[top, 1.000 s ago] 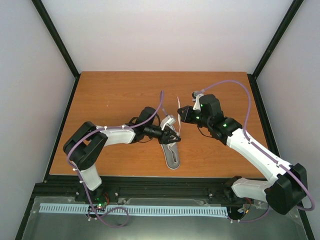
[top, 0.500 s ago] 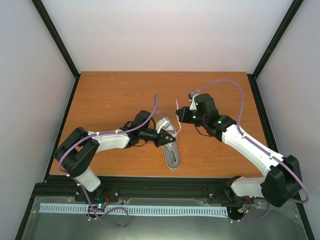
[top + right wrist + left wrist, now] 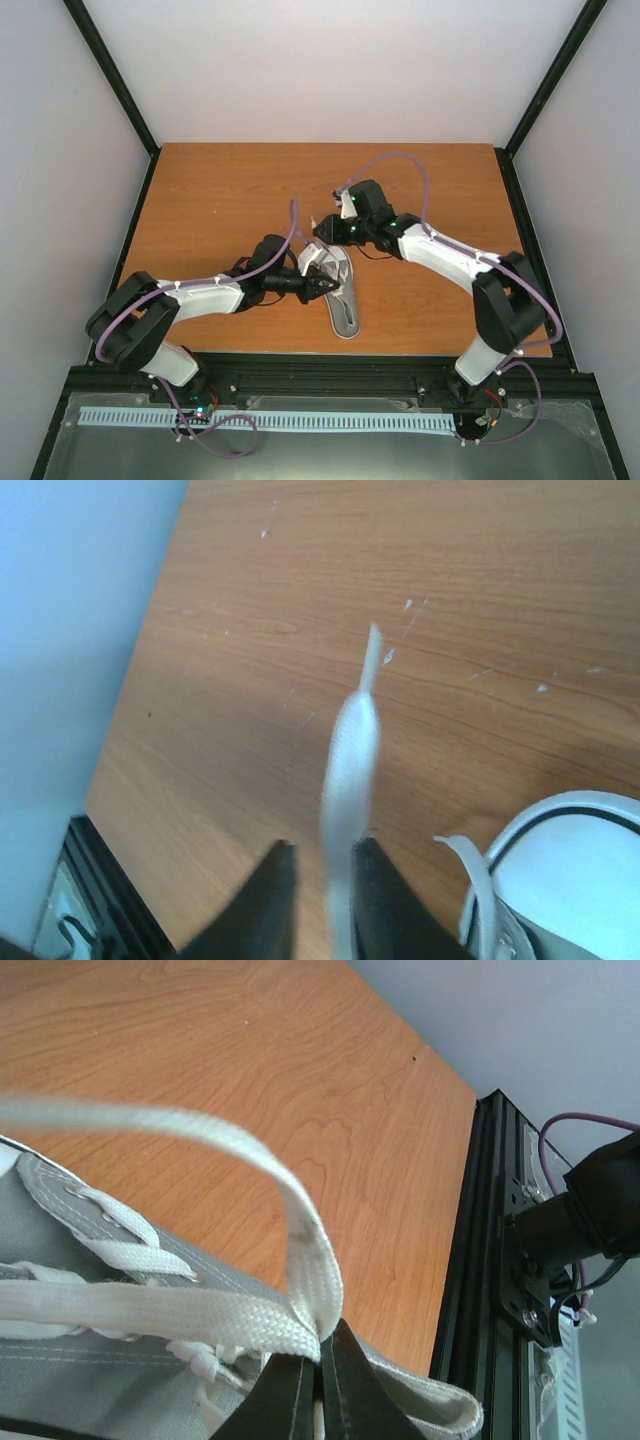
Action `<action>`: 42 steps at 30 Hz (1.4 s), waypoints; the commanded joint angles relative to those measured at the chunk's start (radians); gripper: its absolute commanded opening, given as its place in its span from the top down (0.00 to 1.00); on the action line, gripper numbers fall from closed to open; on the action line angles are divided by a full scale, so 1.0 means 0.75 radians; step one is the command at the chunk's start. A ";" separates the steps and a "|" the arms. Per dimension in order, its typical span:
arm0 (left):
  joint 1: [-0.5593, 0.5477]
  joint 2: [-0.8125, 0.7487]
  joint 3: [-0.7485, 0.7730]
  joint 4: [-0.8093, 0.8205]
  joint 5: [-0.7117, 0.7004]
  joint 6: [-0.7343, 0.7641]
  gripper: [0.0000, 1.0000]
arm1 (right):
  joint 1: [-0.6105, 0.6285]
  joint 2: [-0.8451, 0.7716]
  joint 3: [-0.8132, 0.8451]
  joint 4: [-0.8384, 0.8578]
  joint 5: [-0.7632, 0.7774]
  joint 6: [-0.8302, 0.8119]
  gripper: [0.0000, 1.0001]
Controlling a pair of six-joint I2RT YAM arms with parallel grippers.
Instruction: Tie the shoes
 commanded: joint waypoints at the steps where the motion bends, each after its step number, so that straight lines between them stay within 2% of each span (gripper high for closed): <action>1: -0.012 -0.007 0.004 0.117 -0.028 -0.062 0.99 | -0.005 0.130 0.103 -0.020 -0.017 -0.084 0.58; 2: -0.012 -0.002 0.006 0.125 -0.033 -0.070 0.99 | -0.017 0.145 0.117 -0.043 -0.012 -0.102 0.43; 3: -0.012 0.002 0.005 0.137 -0.037 -0.082 0.99 | -0.038 0.137 0.117 -0.053 -0.015 -0.113 0.33; 5: -0.012 -0.002 -0.004 0.171 -0.050 -0.110 0.99 | -0.100 0.082 0.073 -0.048 -0.024 -0.124 0.19; 8: -0.011 -0.012 -0.014 0.187 -0.082 -0.146 0.99 | -0.198 -0.066 -0.034 -0.037 -0.019 -0.164 0.08; 13: -0.012 0.006 0.004 0.182 -0.080 -0.186 0.99 | -0.282 -0.325 -0.328 0.071 -0.087 -0.200 0.06; 17: -0.012 0.028 0.027 0.174 -0.080 -0.241 0.99 | -0.238 -0.524 -0.619 0.259 -0.155 -0.196 0.14; 21: -0.012 0.031 0.049 0.142 -0.089 -0.282 0.99 | -0.077 -0.686 -0.836 0.367 -0.054 -0.215 0.27; 24: -0.011 0.049 0.084 0.105 -0.092 -0.291 0.99 | 0.020 -0.728 -0.927 0.447 0.029 -0.220 0.38; 33: -0.011 0.068 0.111 0.075 -0.079 -0.297 0.99 | 0.198 -0.570 -0.858 0.442 0.263 -0.323 0.58; 38: -0.011 0.061 0.118 0.054 -0.083 -0.291 0.99 | 0.215 -0.511 -0.809 0.444 0.292 -0.366 0.67; 42: -0.012 0.065 0.121 0.049 -0.084 -0.290 0.99 | 0.225 -0.485 -0.798 0.461 0.279 -0.379 0.70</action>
